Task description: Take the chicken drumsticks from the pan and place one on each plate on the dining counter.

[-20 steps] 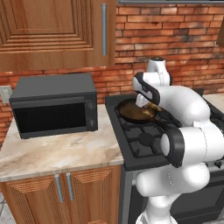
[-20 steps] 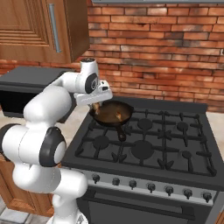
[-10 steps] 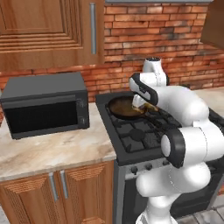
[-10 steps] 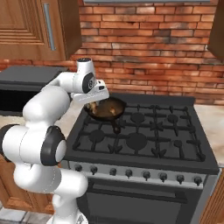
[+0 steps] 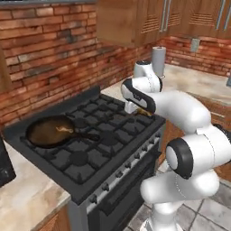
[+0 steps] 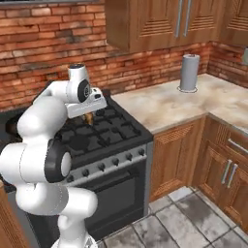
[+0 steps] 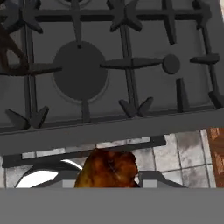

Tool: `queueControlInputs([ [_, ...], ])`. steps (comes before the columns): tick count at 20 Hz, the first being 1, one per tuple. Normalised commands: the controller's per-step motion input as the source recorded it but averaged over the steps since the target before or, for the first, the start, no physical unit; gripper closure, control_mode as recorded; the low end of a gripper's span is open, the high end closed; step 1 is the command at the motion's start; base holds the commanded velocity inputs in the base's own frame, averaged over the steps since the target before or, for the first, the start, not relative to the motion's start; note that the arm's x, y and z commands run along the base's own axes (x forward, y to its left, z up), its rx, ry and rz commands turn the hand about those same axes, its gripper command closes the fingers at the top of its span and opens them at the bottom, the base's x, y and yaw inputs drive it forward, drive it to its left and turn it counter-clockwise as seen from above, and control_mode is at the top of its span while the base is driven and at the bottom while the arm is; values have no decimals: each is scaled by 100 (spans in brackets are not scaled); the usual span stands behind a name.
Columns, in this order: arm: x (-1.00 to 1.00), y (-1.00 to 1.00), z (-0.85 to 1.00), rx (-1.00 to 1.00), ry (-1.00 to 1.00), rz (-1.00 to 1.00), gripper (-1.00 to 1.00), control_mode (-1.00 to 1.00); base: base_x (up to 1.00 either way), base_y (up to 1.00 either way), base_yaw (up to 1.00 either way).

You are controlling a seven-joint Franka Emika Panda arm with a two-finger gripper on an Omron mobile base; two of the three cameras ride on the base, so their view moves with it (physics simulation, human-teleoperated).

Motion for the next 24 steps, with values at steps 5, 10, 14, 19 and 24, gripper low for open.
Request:
queueControlInputs([
  [5,0,0,0,0,0,0,100,100,0,4,-100],
  [10,0,0,0,0,0,0,100,100,0,4,-100],
  [14,0,0,0,0,0,0,100,100,0,4,-100],
  [19,0,0,0,0,0,0,100,100,0,3,-100],
  [24,0,0,0,0,0,0,100,100,0,2,-100],
])
